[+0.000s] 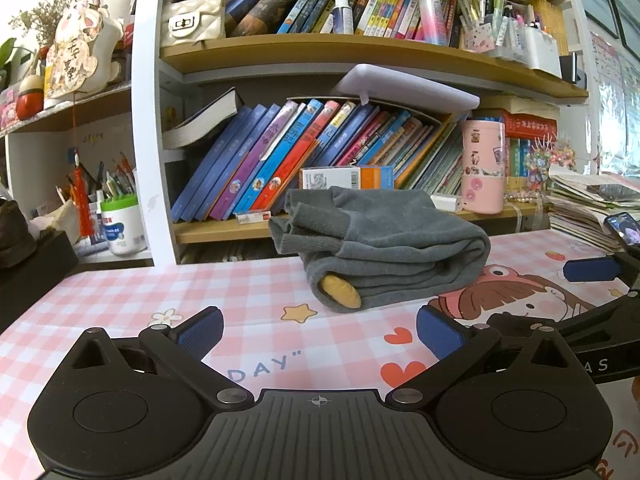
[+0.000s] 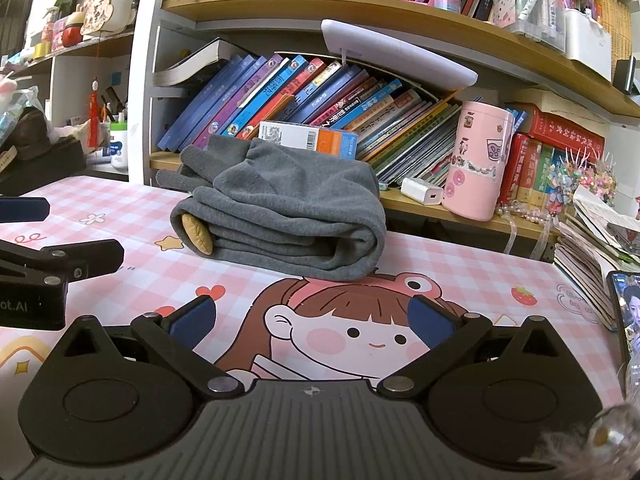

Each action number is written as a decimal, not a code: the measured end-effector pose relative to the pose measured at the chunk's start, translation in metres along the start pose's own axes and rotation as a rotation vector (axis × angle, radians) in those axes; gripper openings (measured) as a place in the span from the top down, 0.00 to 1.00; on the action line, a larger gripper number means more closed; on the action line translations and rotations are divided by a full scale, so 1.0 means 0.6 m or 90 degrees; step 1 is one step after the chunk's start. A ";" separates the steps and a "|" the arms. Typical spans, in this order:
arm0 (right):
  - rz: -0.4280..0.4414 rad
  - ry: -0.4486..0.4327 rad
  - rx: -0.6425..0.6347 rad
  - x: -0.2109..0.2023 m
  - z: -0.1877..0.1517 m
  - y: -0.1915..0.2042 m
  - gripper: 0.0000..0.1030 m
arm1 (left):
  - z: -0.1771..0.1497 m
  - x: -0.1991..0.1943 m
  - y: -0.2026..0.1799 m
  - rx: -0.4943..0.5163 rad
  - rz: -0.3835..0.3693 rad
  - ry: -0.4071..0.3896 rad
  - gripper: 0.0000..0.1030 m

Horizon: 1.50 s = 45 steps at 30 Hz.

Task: Fold clothes

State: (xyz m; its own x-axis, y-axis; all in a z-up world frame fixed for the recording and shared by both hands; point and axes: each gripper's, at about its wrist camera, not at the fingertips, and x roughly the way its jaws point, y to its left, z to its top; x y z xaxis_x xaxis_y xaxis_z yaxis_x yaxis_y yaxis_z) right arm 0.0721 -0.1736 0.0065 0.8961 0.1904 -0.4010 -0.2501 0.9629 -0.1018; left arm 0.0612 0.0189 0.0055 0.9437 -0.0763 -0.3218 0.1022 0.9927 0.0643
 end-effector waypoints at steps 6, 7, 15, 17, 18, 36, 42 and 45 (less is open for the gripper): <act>0.001 0.001 -0.001 0.000 0.000 0.000 0.00 | 0.000 0.001 -0.001 0.001 0.000 0.000 0.00; 0.001 0.001 -0.002 0.000 0.000 0.000 0.00 | 0.000 0.001 0.000 0.001 0.000 0.000 0.00; 0.000 0.001 -0.002 0.000 0.000 0.001 0.00 | 0.000 0.001 0.000 0.001 -0.003 0.000 0.00; 0.000 0.001 -0.002 0.001 0.000 0.001 0.00 | 0.000 0.001 0.000 0.001 -0.003 0.000 0.00; 0.000 0.001 -0.002 0.001 0.000 0.001 0.00 | 0.000 0.001 -0.001 0.002 -0.003 0.000 0.00; 0.001 0.004 -0.002 0.002 0.000 0.002 0.00 | 0.001 0.001 0.003 -0.006 -0.008 0.005 0.00; 0.001 0.005 -0.004 0.003 0.000 0.001 0.00 | 0.000 0.003 0.008 -0.018 -0.018 0.006 0.00; 0.001 0.006 -0.004 0.003 0.000 0.002 0.00 | 0.000 0.003 0.008 -0.020 -0.018 0.006 0.00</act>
State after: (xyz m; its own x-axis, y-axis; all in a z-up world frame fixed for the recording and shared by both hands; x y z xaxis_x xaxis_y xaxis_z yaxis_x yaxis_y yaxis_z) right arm 0.0735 -0.1723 0.0055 0.8920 0.1900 -0.4102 -0.2536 0.9615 -0.1062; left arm 0.0636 0.0237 0.0050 0.9375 -0.1043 -0.3321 0.1195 0.9925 0.0254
